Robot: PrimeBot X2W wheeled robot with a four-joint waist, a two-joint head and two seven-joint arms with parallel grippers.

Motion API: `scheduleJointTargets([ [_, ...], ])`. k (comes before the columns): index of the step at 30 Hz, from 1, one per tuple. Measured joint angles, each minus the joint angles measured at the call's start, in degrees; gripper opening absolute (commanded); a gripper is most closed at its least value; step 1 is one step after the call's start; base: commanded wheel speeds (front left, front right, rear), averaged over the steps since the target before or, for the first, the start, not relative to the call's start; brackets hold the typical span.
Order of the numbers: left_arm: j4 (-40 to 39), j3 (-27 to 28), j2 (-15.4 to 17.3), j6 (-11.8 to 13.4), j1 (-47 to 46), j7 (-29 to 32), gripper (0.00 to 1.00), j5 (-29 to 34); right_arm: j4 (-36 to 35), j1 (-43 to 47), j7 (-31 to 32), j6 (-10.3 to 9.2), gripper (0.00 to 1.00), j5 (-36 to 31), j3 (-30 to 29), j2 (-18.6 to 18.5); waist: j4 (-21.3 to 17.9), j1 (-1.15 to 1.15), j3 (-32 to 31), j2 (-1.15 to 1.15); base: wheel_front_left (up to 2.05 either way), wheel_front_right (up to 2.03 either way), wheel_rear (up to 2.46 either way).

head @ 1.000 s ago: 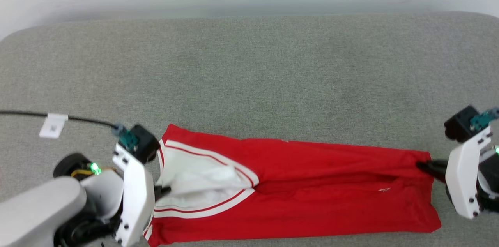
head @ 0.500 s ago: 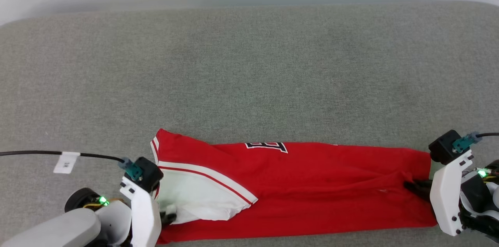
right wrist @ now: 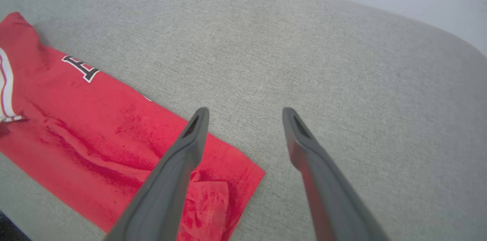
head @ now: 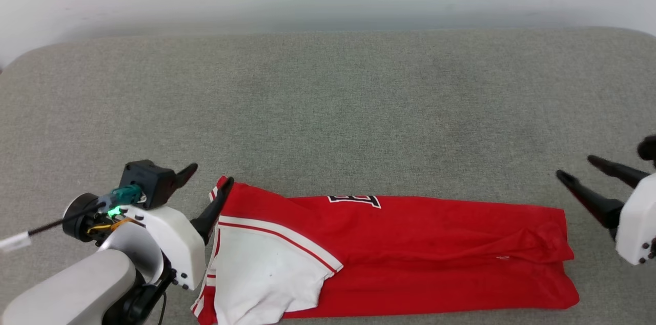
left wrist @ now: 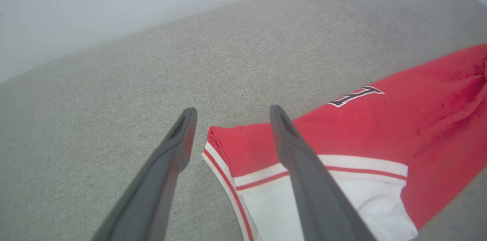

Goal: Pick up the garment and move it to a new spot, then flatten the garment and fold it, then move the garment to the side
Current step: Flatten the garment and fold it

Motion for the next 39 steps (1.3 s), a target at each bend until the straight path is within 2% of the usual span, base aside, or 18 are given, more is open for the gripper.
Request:
scheduleJointTargets([
  [3,1.5,2.0,-1.4,3.5,1.5,-6.6,1.00,1.3,2.3,1.9,-1.3,0.00,1.00,-0.5,-4.3,0.6,0.0,0.00,0.1,0.00,0.00,0.00,0.00],
  [6,2.8,4.5,-3.1,7.0,3.5,-10.5,1.00,2.4,4.4,4.6,-1.2,0.00,1.00,-0.1,-7.8,2.2,0.0,0.00,0.3,0.00,0.00,0.00,0.00],
  [11,2.8,12.5,-6.8,11.8,7.7,-11.6,1.00,7.5,6.7,9.3,1.2,-0.01,1.00,1.3,-11.3,4.3,0.3,0.00,0.8,0.00,0.00,0.00,0.00],
  [15,1.2,21.3,-11.0,13.6,13.6,-11.6,1.00,14.8,7.4,12.4,3.5,-0.01,1.00,3.3,-12.6,6.6,0.6,0.00,1.3,0.00,0.00,0.00,0.00],
  [18,0.8,27.7,-14.7,13.2,18.2,-11.6,1.00,19.4,7.3,13.8,5.1,-0.01,1.00,5.3,-13.1,8.8,0.9,0.00,1.7,0.00,0.00,0.00,0.00],
  [24,1.2,38.2,-21.7,9.7,25.6,-11.6,1.00,27.5,7.8,15.1,9.4,-0.01,1.00,7.7,-12.1,12.2,1.6,0.00,2.3,0.00,0.00,0.00,0.00],
  [33,0.8,49.1,-31.0,4.4,32.0,-11.7,1.00,38.7,9.5,13.7,11.9,-0.18,1.00,7.2,-9.2,14.4,2.6,0.00,2.5,0.00,0.00,0.00,0.00],
  [34,0.7,50.0,-32.0,3.9,32.8,-11.7,1.00,39.7,9.8,13.5,11.9,-0.19,0.47,7.1,-9.0,14.5,2.6,0.00,2.4,0.00,0.00,0.00,0.00],
  [35,0.6,50.6,-32.9,3.2,33.5,-11.7,1.00,40.9,10.1,13.4,11.6,-0.19,0.00,7.0,-8.9,14.6,2.7,0.00,2.3,0.00,0.00,0.00,0.00],
  [39,-0.2,53.4,-35.9,1.4,35.9,-11.7,1.00,45.2,10.4,12.9,10.9,0.00,0.00,6.6,-8.2,15.0,2.6,0.00,1.4,0.00,0.00,0.00,0.00],
])
